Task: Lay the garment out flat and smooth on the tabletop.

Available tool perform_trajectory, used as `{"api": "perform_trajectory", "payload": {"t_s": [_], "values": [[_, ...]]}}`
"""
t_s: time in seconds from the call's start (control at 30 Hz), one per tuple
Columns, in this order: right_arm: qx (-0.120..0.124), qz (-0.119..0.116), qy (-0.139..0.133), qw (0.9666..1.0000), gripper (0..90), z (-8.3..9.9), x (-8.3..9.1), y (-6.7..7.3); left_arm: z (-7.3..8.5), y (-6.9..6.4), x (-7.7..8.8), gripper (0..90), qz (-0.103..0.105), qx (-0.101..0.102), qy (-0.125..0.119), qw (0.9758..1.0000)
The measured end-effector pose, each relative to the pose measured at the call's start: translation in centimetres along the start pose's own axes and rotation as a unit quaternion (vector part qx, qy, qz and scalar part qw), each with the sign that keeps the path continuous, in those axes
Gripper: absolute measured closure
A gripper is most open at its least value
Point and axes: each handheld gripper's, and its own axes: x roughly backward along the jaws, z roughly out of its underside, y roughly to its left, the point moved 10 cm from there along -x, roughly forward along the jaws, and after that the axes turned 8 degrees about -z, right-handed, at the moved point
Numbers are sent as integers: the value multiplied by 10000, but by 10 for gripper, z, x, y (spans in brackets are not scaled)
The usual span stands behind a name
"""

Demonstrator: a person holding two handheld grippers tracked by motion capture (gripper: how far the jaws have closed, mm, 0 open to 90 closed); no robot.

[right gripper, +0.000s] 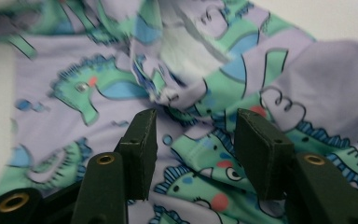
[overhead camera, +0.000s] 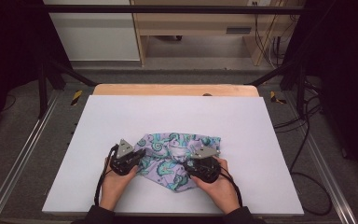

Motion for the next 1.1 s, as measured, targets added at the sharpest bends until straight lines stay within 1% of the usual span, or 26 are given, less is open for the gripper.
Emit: {"api": "perform_trajectory", "payload": {"t_s": [0.03, 0.1, 0.13, 0.2, 0.27, 0.33, 0.4, 0.53, 0.57, 0.63, 0.67, 0.73, 0.83, 0.9, 0.97, 1.03, 1.1], "values": [[-14, 50, 71, 10000, 506, 3, -1, -1, 0, 0, 0, 888, -6, -6, -7, 10000], [-40, 117, 157, 9998, 566, 10, -1, -5, -1, 0, 0, 888, -14, -9, -23, 10000], [-109, 98, 142, 9998, 639, 12, 0, -6, -1, 1, 0, 888, -18, 1, -34, 10000], [-147, 15, 77, 9999, 765, 15, 2, -9, -2, 1, 1, 888, -35, -3, -52, 10000], [-193, 7, 80, 9998, 838, 18, 6, -13, -2, 1, 1, 889, -47, 0, -67, 10000], [-208, -47, 25, 9998, 851, 20, 11, -15, -2, 1, 1, 888, -56, -1, -72, 10000], [-155, -50, -35, 9999, 851, 20, 20, -16, -3, 1, 2, 889, -61, 10, -90, 9999], [-116, 1, -80, 9999, 852, 30, 48, -24, -5, 1, 3, 891, -64, -11, -123, 9999], [-118, 25, -69, 9999, 852, 34, 56, -28, -5, 1, 3, 891, -65, -10, -121, 9999], [-63, 152, 41, 9999, 853, 44, 71, -37, -5, 0, 3, 891, -62, -4, -117, 9999], [-49, 182, 98, 9998, 853, 50, 78, -41, -4, -1, 3, 891, -60, -14, -109, 9999], [-116, 234, 194, 9995, 853, 62, 88, -52, -4, -2, 2, 891, -58, -32, -104, 9999], [-225, 227, 261, 9991, 839, 74, 95, -62, -4, -3, 2, 890, -52, -48, -95, 9999], [-285, 144, 203, 9993, 775, 77, 97, -62, -3, -3, 2, 890, -44, -67, -82, 9999], [-284, 93, 90, 9995, 651, 76, 97, -59, -3, -3, 2, 890, -50, -65, -87, 9999], [-258, 73, -15, 9996, 561, 73, 97, -56, -3, -3, 2, 890, -42, -58, -94, 9999], [-236, 18, -186, 9995, 503, 69, 98, -52, -3, -4, 2, 891, -33, -61, -96, 9999]]}}
